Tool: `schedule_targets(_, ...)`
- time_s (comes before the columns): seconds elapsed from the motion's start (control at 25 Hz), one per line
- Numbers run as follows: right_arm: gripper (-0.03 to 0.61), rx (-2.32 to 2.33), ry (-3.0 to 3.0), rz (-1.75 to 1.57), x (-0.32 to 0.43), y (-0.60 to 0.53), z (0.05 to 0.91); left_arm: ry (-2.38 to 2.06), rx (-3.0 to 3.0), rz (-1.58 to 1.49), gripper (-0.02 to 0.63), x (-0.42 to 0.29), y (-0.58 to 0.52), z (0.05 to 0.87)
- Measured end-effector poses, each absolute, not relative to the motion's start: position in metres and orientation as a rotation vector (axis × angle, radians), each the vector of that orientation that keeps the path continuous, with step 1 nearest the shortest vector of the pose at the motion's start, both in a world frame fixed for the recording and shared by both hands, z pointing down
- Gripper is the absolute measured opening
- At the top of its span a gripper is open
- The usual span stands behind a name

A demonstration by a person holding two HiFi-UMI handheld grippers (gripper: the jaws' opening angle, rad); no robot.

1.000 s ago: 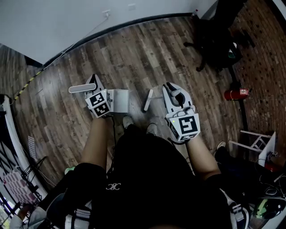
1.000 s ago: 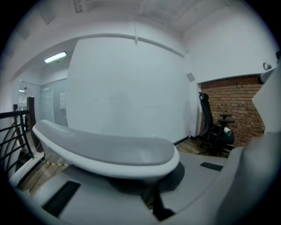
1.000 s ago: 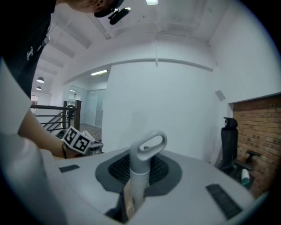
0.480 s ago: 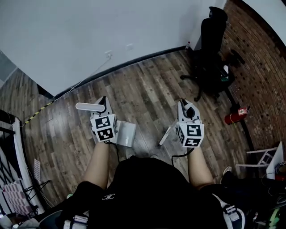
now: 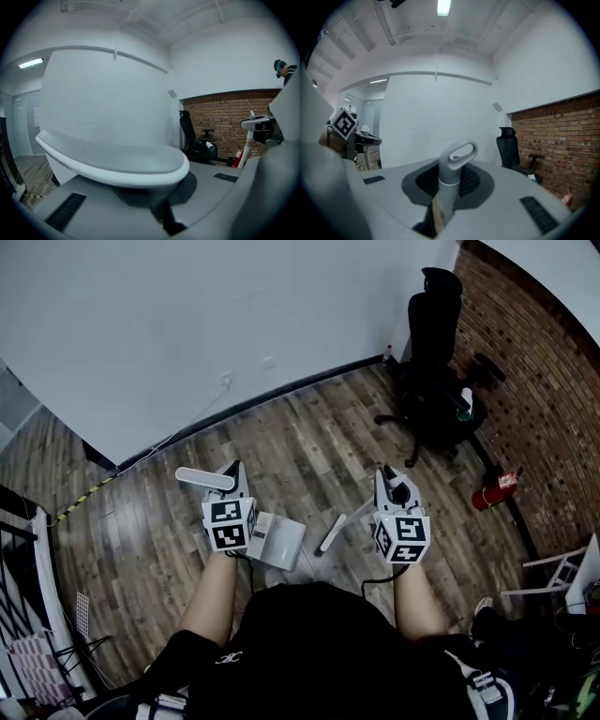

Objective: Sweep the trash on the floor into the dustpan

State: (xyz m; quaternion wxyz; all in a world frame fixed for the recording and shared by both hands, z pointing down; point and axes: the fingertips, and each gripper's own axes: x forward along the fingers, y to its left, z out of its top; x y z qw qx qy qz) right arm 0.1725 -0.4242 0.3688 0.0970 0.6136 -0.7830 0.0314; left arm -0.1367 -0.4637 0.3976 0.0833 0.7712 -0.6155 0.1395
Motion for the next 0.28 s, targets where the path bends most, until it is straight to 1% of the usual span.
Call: schedule_targets(0.28,0.057,1.792,-2.358,0.062,0.178,-0.427,0.368,-1.78,2.325,0.378,-0.006,-0.109,-0.463,0.398)
